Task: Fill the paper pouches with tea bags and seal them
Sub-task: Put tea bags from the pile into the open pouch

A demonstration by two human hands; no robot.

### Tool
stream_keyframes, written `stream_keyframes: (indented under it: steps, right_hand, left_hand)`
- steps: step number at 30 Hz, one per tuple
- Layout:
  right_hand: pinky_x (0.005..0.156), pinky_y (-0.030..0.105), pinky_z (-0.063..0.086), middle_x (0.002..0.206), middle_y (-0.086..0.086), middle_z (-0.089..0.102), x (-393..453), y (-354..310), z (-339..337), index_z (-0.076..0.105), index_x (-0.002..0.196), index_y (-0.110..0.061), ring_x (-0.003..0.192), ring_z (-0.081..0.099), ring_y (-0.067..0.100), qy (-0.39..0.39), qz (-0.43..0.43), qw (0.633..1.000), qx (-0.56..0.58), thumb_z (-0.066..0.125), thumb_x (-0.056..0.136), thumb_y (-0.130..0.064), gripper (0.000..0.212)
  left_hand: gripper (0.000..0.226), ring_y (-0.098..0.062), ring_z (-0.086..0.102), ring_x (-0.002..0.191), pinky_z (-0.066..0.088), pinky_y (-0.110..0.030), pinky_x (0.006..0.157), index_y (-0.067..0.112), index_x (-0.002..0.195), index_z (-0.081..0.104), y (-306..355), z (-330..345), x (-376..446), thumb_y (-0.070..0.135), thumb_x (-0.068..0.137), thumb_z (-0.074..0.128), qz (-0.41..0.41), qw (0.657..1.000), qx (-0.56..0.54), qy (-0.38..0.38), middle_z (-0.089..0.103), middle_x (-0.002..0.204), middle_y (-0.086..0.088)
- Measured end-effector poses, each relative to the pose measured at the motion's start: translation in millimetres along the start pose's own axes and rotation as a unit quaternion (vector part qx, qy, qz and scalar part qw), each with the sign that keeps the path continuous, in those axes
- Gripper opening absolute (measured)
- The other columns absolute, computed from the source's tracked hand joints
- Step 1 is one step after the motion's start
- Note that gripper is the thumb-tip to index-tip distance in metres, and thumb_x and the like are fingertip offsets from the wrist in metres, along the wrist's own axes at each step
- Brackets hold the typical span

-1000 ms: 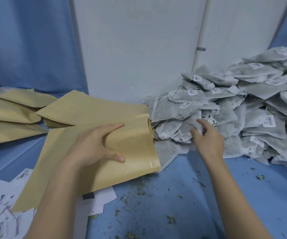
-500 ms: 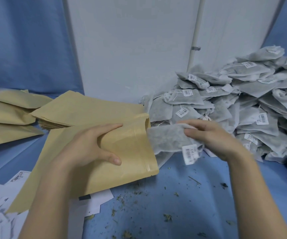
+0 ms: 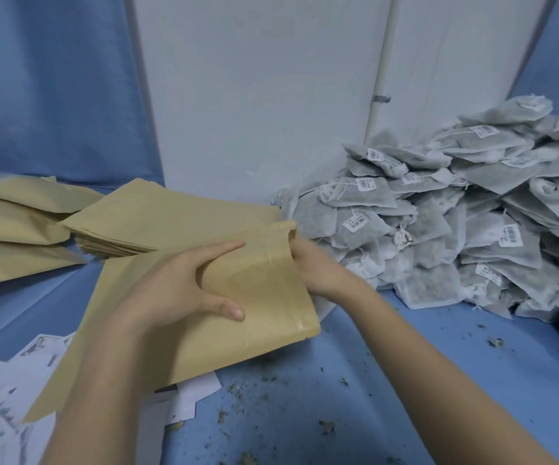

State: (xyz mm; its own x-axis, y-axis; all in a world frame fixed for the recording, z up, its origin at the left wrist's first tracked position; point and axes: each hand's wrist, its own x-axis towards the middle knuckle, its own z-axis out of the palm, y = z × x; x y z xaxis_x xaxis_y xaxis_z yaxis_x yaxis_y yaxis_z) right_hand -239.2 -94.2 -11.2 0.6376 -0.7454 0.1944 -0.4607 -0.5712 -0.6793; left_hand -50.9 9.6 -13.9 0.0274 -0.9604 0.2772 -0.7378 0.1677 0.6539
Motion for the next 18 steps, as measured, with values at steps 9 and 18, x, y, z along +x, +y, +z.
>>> stream_keyframes:
  steps: [9,18]
  right_hand:
    - [0.080,0.029,0.037,0.124,0.009,0.043,-6,68,-38,0.035,0.128,-0.019,0.110,0.044,0.024,0.410,0.204,0.885,0.086,0.076,0.073,-0.035,0.071]
    - [0.064,0.023,0.048,0.086,-0.004,0.062,-53,97,-48,0.050,0.100,-0.023,0.068,0.058,0.007,0.461,0.172,0.744,0.452,0.069,0.078,-0.014,0.030]
  left_hand:
    - [0.095,0.006,0.041,0.120,0.033,-0.024,0.102,0.061,0.121,0.046,-3,6,4,0.049,0.038,0.089,-0.024,0.999,0.037,0.006,0.045,0.122,0.043]
    - [0.098,0.003,0.041,0.122,0.033,-0.026,0.104,0.057,0.126,0.046,-3,7,5,0.047,0.038,0.090,-0.037,0.998,0.041,0.014,0.046,0.127,0.036]
